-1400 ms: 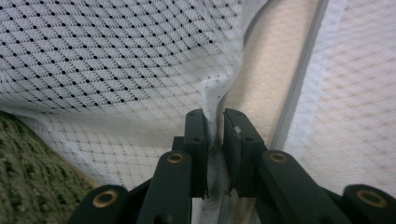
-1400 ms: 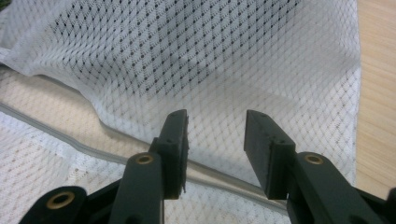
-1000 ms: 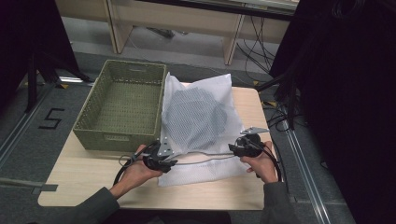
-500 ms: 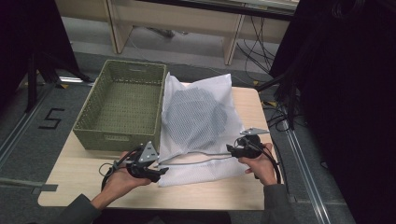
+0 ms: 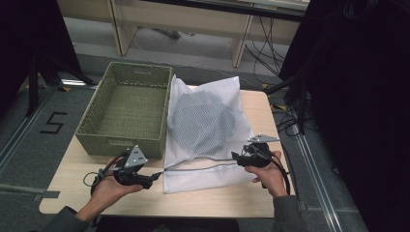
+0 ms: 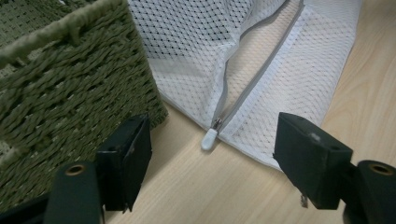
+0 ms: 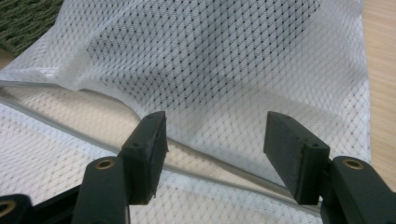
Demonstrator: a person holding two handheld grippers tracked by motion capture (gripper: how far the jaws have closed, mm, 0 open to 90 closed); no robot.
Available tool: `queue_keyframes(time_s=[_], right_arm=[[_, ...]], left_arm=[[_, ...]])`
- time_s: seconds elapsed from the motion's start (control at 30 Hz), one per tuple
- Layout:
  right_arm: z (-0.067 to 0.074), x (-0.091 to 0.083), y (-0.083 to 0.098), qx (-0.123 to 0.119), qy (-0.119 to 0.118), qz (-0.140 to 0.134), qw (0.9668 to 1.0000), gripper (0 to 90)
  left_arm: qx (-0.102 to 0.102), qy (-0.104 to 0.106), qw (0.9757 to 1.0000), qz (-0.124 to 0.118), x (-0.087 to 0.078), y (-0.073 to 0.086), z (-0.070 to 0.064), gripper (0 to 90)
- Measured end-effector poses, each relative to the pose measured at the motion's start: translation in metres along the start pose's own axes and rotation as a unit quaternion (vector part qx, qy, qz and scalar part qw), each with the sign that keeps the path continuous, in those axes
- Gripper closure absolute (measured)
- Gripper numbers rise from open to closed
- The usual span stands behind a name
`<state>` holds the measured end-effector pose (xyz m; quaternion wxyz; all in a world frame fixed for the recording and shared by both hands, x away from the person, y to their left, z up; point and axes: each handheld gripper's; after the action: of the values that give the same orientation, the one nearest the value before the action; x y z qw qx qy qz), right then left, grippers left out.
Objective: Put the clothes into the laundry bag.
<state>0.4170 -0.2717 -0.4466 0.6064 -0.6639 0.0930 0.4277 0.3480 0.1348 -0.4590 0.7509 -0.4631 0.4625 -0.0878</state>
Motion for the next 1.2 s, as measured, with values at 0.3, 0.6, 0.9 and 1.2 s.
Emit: queue_keyframes(time_s=[0.3,0.6,0.9,1.2], right_arm=[[0.014,-0.007,0.005,0.015,-0.018,-0.006,0.9997,38.4],[0.031,-0.012,0.016,0.009,-0.054,-0.001,0.9985,37.0],[0.047,-0.019,0.027,0.007,-0.079,-0.005,0.9969,34.0],[0.054,-0.026,0.042,0.005,-0.082,0.008,0.9966,32.3]], left_arm=[[-0.005,-0.008,1.0000,-0.003,-0.011,0.007,0.006,25.4],[-0.005,-0.013,0.9999,0.003,-0.021,0.013,0.010,23.6],[-0.026,-0.016,0.9995,-0.005,-0.031,0.021,0.009,19.1],[-0.025,-0.020,0.9995,-0.002,-0.040,0.031,0.003,17.7]])
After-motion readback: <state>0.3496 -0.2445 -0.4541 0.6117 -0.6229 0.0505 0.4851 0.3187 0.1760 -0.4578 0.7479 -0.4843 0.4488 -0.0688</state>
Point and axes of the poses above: each handheld gripper's, and its own axes: x roughly forward along the jaws, y roughly out of its underside, z roughly to its left, and after that the axes turned 8 degrees about x, right-handed
